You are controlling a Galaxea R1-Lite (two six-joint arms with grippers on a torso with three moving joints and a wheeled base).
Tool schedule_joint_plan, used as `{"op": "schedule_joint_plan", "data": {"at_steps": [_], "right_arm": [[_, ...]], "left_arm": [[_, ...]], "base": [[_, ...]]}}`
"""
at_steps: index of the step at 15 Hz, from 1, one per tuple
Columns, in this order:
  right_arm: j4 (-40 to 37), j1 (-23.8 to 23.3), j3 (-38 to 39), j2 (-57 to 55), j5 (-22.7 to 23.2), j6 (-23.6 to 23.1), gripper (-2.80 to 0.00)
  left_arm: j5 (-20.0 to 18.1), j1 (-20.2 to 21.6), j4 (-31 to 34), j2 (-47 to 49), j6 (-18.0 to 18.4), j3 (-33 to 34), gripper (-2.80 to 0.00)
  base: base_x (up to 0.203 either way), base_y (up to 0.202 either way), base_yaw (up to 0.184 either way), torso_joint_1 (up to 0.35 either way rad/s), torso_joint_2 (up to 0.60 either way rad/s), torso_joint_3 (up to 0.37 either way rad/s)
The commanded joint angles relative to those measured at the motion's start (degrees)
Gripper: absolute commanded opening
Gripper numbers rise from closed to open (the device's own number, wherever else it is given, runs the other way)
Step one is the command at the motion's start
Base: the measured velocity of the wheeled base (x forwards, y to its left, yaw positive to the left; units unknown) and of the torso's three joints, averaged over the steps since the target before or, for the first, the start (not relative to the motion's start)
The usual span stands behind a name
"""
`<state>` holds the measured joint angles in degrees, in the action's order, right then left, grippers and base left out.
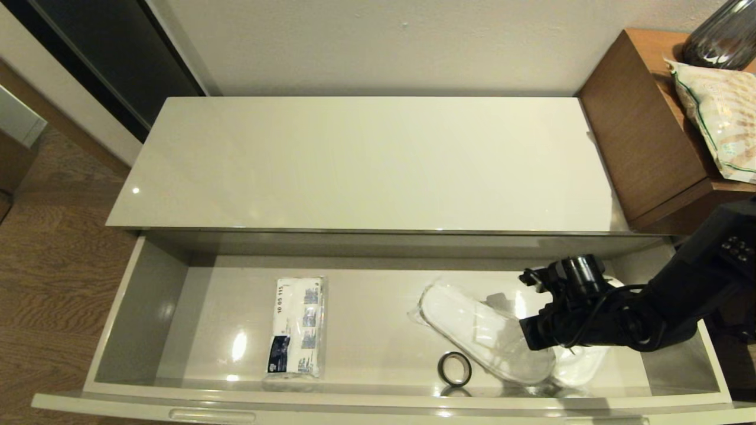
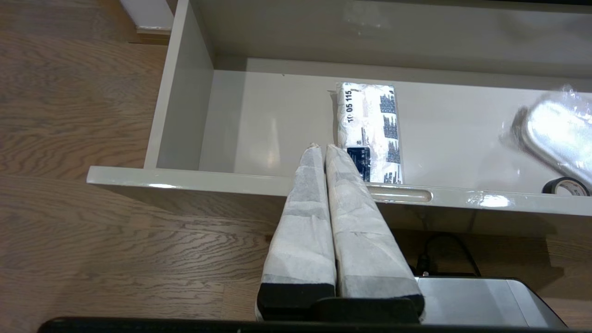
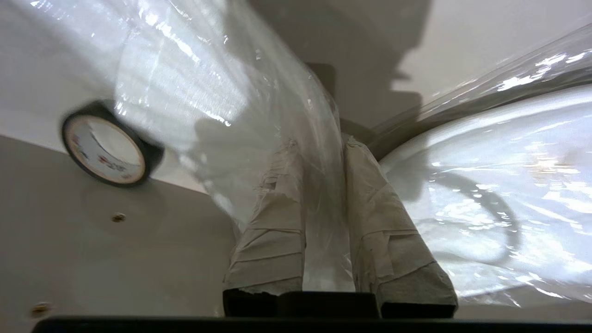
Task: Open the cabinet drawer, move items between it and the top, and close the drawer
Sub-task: Take out the disposable slippers from the drawer
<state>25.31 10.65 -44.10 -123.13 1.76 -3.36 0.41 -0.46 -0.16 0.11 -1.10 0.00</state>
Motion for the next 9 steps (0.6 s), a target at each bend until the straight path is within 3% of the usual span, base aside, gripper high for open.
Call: {"op": "schedule_joint_plan", "data": {"at_steps": [1,9], "right_arm": [[-2.16,-0.02,-0.58,6.1,-0.07,0.57,-2.8],[-12.63,-0.11,-0.59,16.17,-0.17,2.29,-2.8]], "left_arm": [[0.03,0.02,-0.02,-0.02,0.04,0.0,-2.8],[0.03,0.02,-0.02,-0.02,-0.05,0.0,-2.8]], "base": [[0.0,0.0,0.0,0.0,0.0,0.0],[0.0,0.0,0.0,0.0,0.0,0.0]]}}
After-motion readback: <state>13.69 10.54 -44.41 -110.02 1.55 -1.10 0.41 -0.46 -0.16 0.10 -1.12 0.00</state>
